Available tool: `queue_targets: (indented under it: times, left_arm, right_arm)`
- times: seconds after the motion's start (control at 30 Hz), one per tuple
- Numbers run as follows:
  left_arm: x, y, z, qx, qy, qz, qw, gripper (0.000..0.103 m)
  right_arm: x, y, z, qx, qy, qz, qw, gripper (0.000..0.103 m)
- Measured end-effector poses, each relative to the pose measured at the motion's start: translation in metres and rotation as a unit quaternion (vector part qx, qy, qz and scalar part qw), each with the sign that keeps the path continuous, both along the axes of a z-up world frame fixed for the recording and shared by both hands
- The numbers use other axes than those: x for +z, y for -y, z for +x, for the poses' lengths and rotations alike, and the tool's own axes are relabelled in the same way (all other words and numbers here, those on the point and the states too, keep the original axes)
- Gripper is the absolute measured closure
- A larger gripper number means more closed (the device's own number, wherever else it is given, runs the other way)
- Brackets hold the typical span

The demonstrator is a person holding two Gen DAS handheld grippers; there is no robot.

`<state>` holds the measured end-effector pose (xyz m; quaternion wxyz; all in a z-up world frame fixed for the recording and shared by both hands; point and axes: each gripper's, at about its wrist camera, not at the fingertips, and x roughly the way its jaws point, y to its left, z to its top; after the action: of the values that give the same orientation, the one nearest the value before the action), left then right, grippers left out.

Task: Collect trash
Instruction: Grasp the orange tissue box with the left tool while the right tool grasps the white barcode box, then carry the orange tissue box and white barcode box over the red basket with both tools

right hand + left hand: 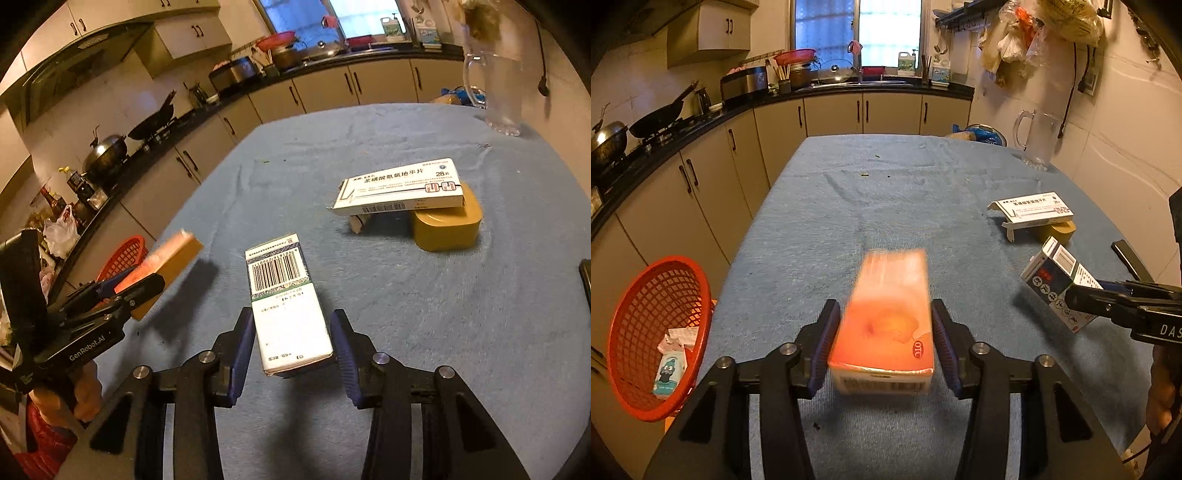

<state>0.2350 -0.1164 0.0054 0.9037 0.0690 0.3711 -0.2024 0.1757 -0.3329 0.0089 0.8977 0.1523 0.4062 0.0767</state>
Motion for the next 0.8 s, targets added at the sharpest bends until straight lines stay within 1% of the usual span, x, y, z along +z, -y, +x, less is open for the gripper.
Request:
queue_targets:
  times: [0.13, 0.3, 0.37, 0.43, 0.5, 0.7, 0.77, 0.8]
  left_arm:
    - [0.000, -0.004, -0.005, 0.000, 0.002, 0.004, 1.0000, 0.058]
    - [-0.006, -0.005, -0.005, -0.005, -0.009, 0.013, 0.9999, 0.058]
    - [-0.008, -0.005, -0.003, -0.004, -0.019, 0.015, 0.9997, 0.051]
    - [-0.009, -0.005, 0.000, -0.004, -0.025, 0.009, 0.9996, 0.035]
    - [-0.011, -0.002, 0.004, -0.004, -0.033, 0.009, 0.9994, 0.031]
    - [-0.024, 0.015, 0.013, 0.001, -0.046, 0.037, 0.9983, 0.031]
    - [-0.028, 0.017, 0.014, 0.004, -0.049, 0.038, 0.9981, 0.040]
    - [-0.030, 0.017, 0.015, 0.005, -0.051, 0.039, 0.9979, 0.054]
  right_arm:
    - [-0.001, -0.005, 0.000, 0.002, -0.001, 0.012, 1.000, 0.058]
    - [0.000, -0.010, -0.001, 0.004, 0.000, 0.013, 1.000, 0.058]
    - [-0.001, -0.010, -0.002, 0.003, -0.001, 0.014, 1.000, 0.058]
    - [-0.001, -0.009, -0.002, -0.001, -0.001, 0.018, 1.000, 0.058]
    - [-0.001, -0.006, -0.003, -0.002, -0.001, 0.022, 1.000, 0.058]
    - [-0.002, -0.001, -0.004, -0.003, 0.000, 0.032, 0.999, 0.058]
    - [-0.001, 0.000, -0.006, -0.003, 0.001, 0.033, 0.999, 0.058]
    - [0.000, 0.001, -0.007, -0.003, 0.003, 0.034, 0.999, 0.058]
